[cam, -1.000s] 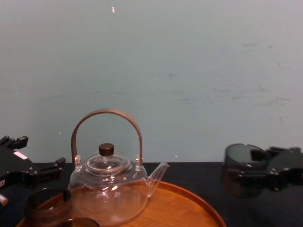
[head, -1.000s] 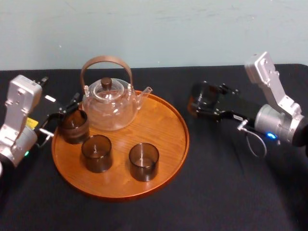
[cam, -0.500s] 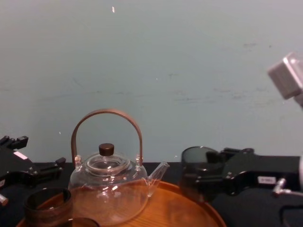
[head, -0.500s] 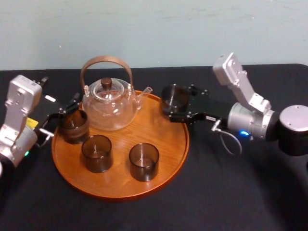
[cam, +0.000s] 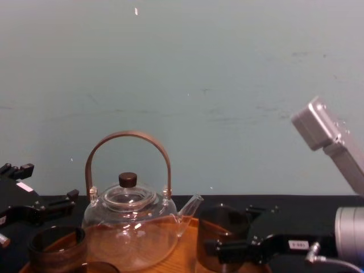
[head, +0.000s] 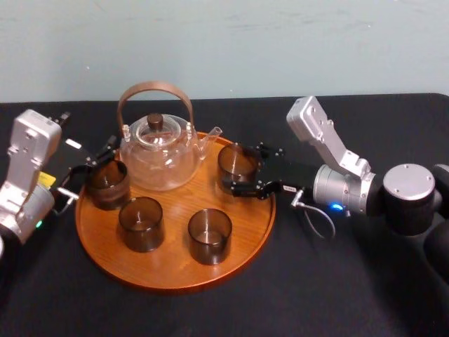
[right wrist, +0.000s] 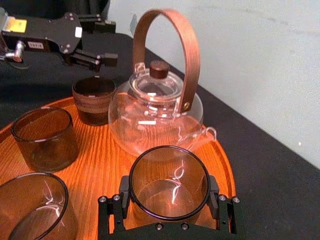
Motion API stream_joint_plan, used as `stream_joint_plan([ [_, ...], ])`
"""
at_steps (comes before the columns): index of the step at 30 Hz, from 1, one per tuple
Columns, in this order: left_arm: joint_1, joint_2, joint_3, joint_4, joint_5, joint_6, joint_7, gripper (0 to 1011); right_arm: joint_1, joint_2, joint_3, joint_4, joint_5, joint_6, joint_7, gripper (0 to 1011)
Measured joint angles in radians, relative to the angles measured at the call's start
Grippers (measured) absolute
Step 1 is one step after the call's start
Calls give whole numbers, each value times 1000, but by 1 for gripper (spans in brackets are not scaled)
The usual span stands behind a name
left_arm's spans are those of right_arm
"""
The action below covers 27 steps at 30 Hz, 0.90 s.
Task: Pick up the glass from the table and place it on the tray.
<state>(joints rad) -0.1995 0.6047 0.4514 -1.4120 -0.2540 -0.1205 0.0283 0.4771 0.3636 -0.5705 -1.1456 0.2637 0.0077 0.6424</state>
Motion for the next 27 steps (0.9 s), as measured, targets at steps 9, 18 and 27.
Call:
stream_joint_plan([
  [9,0,0,0,0,0,0,0,1001,5,-16,-10,49,-6,-8,-5,908],
  [18,0,0,0,0,0,0,0,1001,10,-30,-16,81,-15,-9,-12,908],
  [27,0,0,0,0,0,0,0,1001,6,-33,-16,83,-23,-8,-21,908],
])
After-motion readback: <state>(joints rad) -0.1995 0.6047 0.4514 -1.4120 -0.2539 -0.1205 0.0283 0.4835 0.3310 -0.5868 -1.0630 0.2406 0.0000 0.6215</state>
